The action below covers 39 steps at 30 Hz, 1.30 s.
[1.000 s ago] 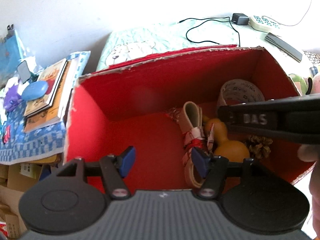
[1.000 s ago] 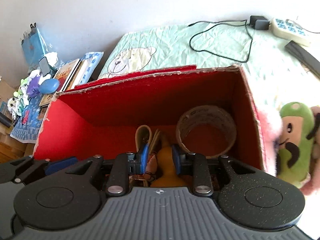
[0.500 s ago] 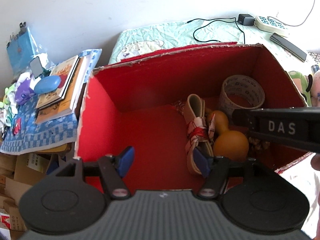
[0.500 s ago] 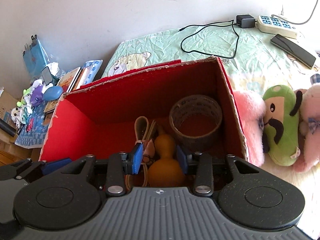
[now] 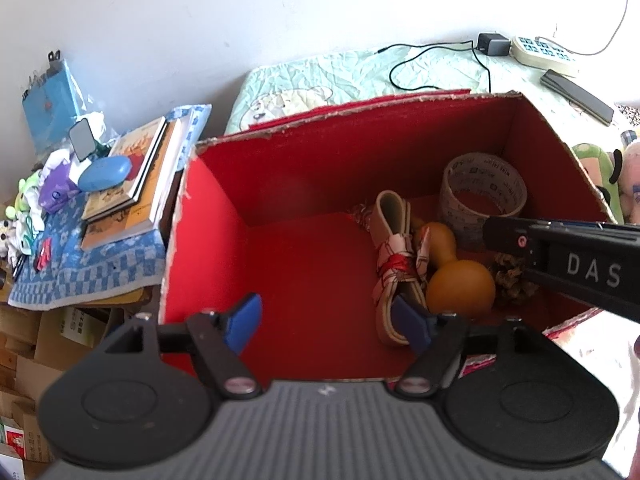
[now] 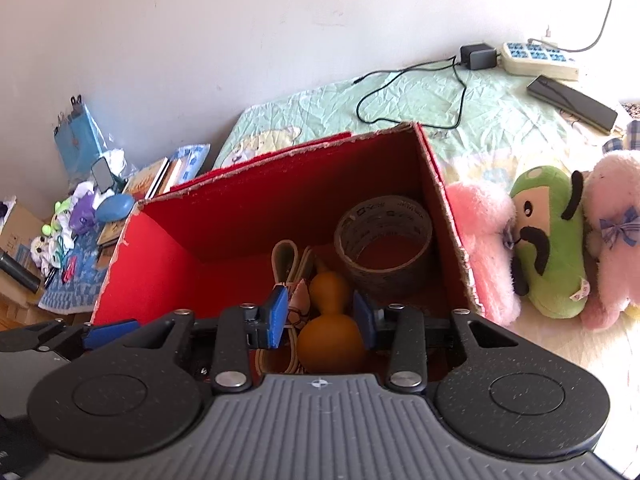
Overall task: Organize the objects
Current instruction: 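Lift the right gripper out of the red box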
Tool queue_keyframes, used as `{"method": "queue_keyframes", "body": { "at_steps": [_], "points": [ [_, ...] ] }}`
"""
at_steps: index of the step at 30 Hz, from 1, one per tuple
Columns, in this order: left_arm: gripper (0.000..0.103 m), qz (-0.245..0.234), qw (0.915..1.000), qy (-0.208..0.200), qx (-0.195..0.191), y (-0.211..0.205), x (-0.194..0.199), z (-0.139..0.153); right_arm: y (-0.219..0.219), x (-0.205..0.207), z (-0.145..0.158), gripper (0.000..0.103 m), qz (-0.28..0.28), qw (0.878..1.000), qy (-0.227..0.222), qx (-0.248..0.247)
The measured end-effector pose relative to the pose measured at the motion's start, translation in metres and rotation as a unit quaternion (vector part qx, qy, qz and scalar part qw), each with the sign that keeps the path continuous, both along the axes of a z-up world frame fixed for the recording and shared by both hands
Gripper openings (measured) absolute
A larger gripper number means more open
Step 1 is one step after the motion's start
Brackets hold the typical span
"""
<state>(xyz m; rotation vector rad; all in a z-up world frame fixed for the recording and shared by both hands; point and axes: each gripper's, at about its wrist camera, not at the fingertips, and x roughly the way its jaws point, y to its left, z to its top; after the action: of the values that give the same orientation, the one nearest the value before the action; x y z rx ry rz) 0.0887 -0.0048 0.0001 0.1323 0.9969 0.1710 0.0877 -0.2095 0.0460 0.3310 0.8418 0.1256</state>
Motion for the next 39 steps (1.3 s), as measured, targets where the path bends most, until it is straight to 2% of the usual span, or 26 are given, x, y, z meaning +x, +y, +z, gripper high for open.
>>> {"method": "queue_keyframes", "body": {
  "at_steps": [10, 12, 18, 32, 39],
  "points": [
    [0.087, 0.012, 0.9999, -0.009, -0.002, -0.001, -0.007, 0.007, -0.002, -0.015, 0.010, 0.040, -0.016, 0.998, -0.049, -0.029],
    [0.092, 0.014, 0.9998, -0.011, -0.003, -0.001, -0.008, 0.009, -0.003, -0.020, 0.013, 0.040, -0.016, 0.998, -0.057, -0.030],
    [0.095, 0.027, 0.9995, -0.015, 0.001, -0.004, -0.012, 0.012, -0.004, -0.030, 0.020, 0.040, -0.005, 0.997, -0.072, -0.033],
    [0.095, 0.065, 0.9977, -0.020, 0.007, -0.015, -0.025, 0.024, -0.013, -0.045, 0.033, 0.040, 0.037, 0.995, -0.084, -0.031],
    [0.095, 0.084, 0.9963, -0.016, 0.013, -0.023, -0.037, 0.028, -0.017, -0.056, 0.038, 0.040, 0.077, 0.993, -0.088, -0.017]
  ]
}}
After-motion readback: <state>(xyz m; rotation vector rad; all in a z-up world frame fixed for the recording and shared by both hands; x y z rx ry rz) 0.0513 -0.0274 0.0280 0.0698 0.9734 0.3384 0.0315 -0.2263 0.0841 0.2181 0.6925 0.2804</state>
